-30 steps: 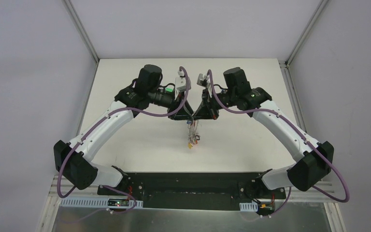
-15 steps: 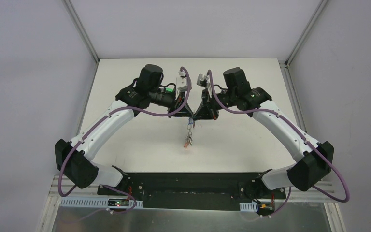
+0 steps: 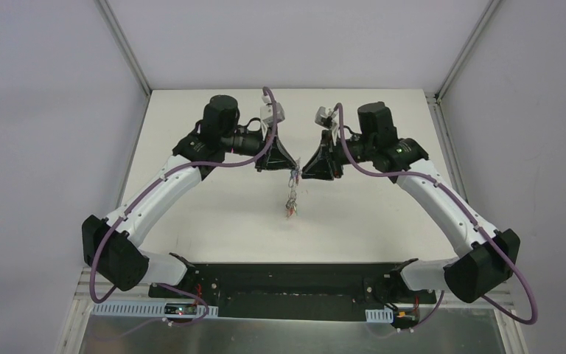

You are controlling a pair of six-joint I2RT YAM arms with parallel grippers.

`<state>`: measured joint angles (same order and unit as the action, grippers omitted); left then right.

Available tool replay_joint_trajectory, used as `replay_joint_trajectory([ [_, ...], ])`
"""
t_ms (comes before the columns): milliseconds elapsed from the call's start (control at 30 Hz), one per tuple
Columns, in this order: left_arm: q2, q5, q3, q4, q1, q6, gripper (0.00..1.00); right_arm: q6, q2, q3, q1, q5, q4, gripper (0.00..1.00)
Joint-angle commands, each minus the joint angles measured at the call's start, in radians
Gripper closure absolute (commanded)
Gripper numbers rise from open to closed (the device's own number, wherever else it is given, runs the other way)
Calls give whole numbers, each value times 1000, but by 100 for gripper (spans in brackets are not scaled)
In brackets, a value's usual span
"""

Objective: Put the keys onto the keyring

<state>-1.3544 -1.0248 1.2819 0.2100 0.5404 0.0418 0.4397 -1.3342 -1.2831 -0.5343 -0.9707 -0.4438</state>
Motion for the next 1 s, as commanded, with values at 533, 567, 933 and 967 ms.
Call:
replay_joint_trajectory([
  [533, 54, -51, -142, -554, -13, -470, 100, -26, 74, -5, 47, -36, 66, 72],
  [567, 53, -52, -145, -555, -13, -473, 100, -21, 77, -8, 49, -29, 61, 72],
  [933, 45, -55, -142, -561, -13, -477, 100, 11, 123, -62, 95, -37, -8, 70],
  [967, 44, -54, -142, -561, -13, -477, 100, 10, 121, -68, 96, -36, -10, 69],
])
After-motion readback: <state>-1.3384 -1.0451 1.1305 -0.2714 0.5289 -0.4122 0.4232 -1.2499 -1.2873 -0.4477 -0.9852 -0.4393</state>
